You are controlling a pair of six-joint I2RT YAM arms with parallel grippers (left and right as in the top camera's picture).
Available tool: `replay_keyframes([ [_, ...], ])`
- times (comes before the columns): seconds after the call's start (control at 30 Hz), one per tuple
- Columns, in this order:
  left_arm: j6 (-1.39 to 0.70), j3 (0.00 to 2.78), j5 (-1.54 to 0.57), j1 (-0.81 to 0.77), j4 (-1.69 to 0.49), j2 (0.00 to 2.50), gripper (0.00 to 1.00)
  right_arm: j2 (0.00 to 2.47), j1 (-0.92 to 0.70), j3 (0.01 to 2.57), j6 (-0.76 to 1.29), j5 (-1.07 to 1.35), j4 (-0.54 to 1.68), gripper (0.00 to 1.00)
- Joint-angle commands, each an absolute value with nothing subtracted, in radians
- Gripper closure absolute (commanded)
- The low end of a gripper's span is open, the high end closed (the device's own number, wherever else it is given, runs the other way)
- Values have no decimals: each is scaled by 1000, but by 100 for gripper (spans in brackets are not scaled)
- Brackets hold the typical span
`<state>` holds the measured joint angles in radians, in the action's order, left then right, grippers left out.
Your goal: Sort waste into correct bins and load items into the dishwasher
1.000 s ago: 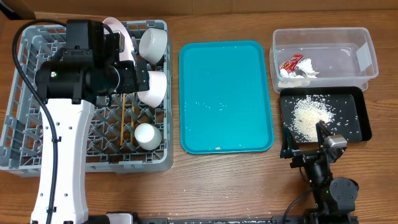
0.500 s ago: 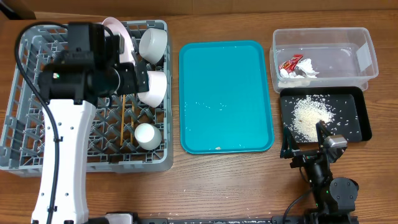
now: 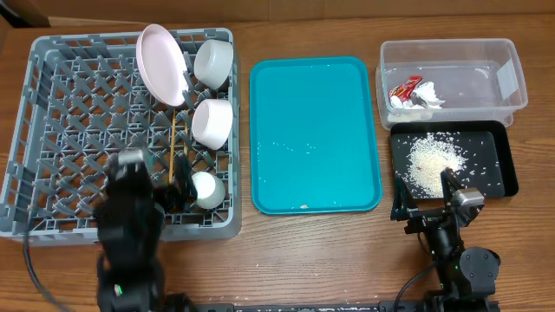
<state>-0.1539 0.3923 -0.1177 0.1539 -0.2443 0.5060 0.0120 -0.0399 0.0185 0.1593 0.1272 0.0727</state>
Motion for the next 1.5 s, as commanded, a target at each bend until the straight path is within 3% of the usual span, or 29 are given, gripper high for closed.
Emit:
replay_keyframes([
  [0.0,-153,262,-122,163,-207,352,0,3,-39,8,156,129,68,0],
  [0.2,-153,82,-124,162,-77,145,0,3,-39,8,156,129,68,0],
  [0.6,-30,4,-96,113,-69,4,0,3,-39,8,156,129,69,0],
  [1.47,-29,5,-94,98,-69,4,0,3,-39,8,156,129,68,0],
])
